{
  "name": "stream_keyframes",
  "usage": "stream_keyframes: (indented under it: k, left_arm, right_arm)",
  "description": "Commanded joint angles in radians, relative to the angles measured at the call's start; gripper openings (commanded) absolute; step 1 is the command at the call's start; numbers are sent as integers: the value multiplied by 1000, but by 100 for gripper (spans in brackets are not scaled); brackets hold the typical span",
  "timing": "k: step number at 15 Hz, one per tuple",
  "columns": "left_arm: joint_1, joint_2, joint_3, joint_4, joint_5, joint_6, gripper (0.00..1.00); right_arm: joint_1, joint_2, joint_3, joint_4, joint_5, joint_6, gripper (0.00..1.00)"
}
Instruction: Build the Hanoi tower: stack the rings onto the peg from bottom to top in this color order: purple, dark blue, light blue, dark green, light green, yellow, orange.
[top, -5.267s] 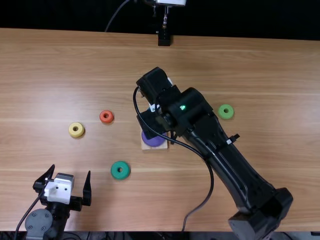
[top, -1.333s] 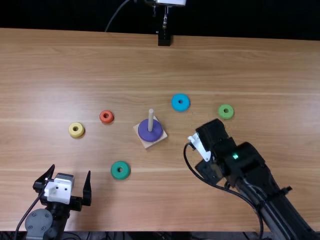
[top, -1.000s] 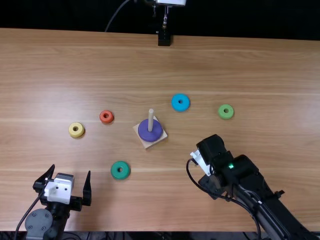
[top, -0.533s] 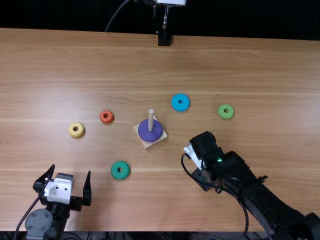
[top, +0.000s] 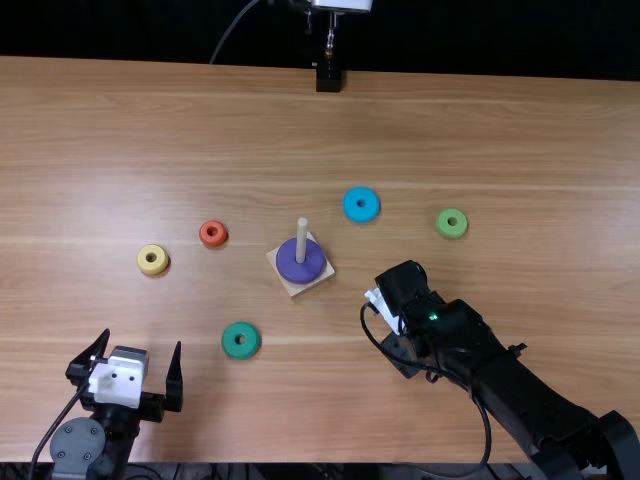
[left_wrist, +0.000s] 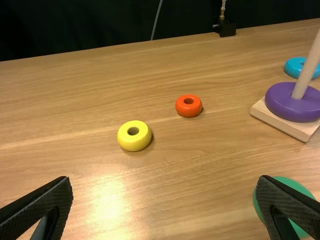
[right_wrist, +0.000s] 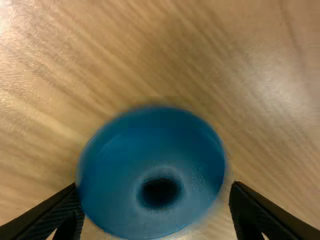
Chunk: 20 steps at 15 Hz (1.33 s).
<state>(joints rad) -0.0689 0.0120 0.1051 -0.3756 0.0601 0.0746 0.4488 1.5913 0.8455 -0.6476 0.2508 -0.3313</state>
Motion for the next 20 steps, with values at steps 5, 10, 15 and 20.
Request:
stream_keyframes:
  k: [5,10,15,20]
  left_arm:
    - [11,-12,-105,-79,15,14,100]
    - [11,-12,-105,-79,15,14,100]
    - [11,-12,-105,-79,15,14,100]
    - [11,-12,-105,-79,15,14,100]
  right_arm:
    - [-10,9,21,-1,51,53,100]
    - [-13,-71,50,-11,40,561,100]
    - [-30,-94,53,-9,-124,567,100]
    - [-82,-86,50,11,-137,549,100]
